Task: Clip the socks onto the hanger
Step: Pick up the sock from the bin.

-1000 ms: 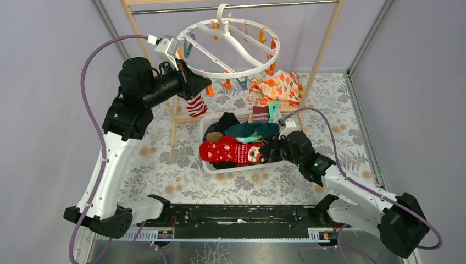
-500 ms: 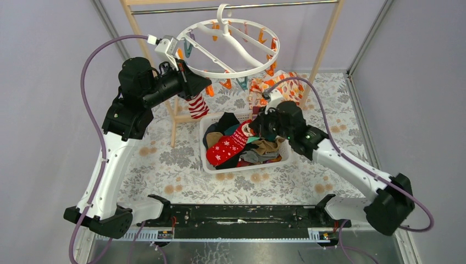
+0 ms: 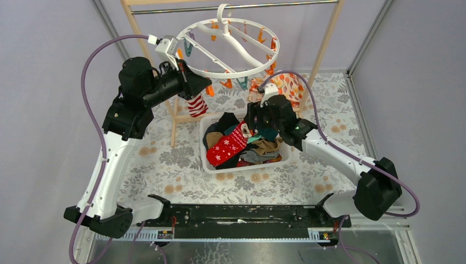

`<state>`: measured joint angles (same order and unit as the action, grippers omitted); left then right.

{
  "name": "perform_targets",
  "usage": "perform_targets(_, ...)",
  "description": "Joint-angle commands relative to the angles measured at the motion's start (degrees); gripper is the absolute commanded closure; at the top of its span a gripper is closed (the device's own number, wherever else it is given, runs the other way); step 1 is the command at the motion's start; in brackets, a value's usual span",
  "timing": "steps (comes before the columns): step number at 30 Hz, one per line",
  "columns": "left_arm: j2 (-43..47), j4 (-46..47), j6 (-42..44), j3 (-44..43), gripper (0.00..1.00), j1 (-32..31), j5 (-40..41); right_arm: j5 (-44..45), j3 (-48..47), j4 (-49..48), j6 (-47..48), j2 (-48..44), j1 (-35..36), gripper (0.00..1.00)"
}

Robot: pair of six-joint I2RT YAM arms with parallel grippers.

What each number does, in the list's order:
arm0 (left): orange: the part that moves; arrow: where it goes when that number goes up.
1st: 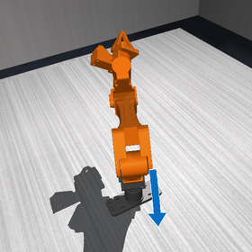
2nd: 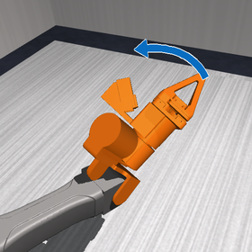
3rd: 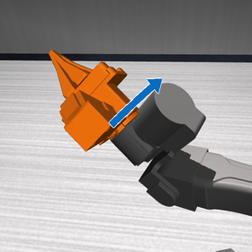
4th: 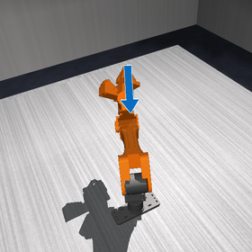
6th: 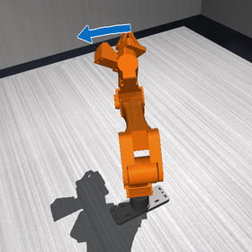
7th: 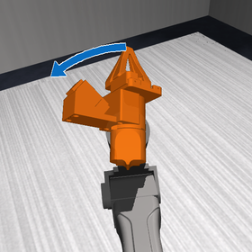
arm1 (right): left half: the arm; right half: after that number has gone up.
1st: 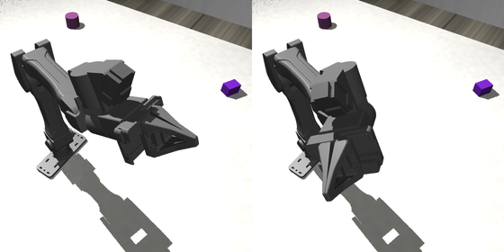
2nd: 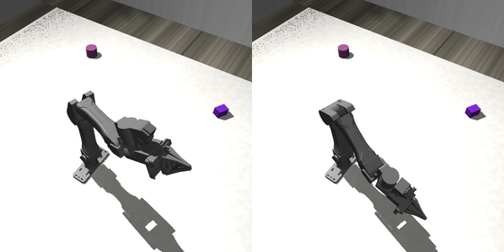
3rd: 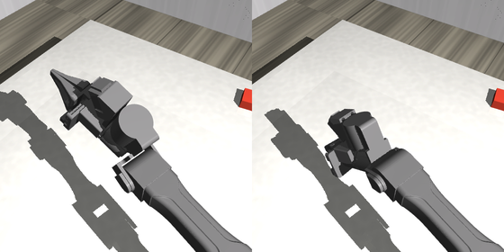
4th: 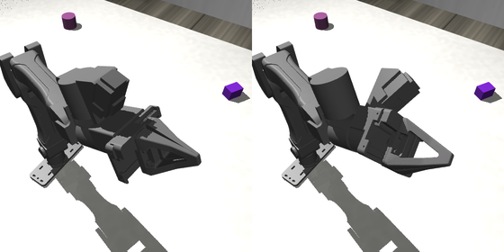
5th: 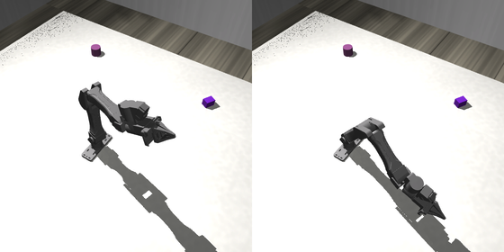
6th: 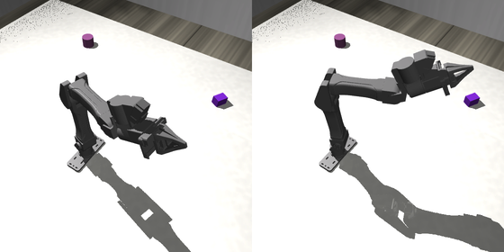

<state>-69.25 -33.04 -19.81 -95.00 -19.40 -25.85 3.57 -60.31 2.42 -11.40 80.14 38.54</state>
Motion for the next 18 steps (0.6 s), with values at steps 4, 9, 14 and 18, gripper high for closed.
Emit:
perform_targets(4,0.2,1.0,0.5,-1.3,1.00,0.3,-2.0,0.6,4.5,-6.5,-15.5,-9.5,-2.1,0.22)
perform_targets(9,0.1,1.0,0.4,-1.3,1.00,0.3,-2.3,-6.6,16.1,-15.5,-30.4,-14.8,-2.2,0.22)
perform_targets(14,0.2,1.0,0.1,-1.4,1.00,0.3,-2.4,-8.1,23.3,-23.3,-36.3,-14.8,-2.2,0.21)
perform_targets(18,0.5,1.0,0.2,-1.6,1.00,0.3,-2.3,-9.6,24.5,-27.6,-37.4,-11.8,-2.5,0.23)
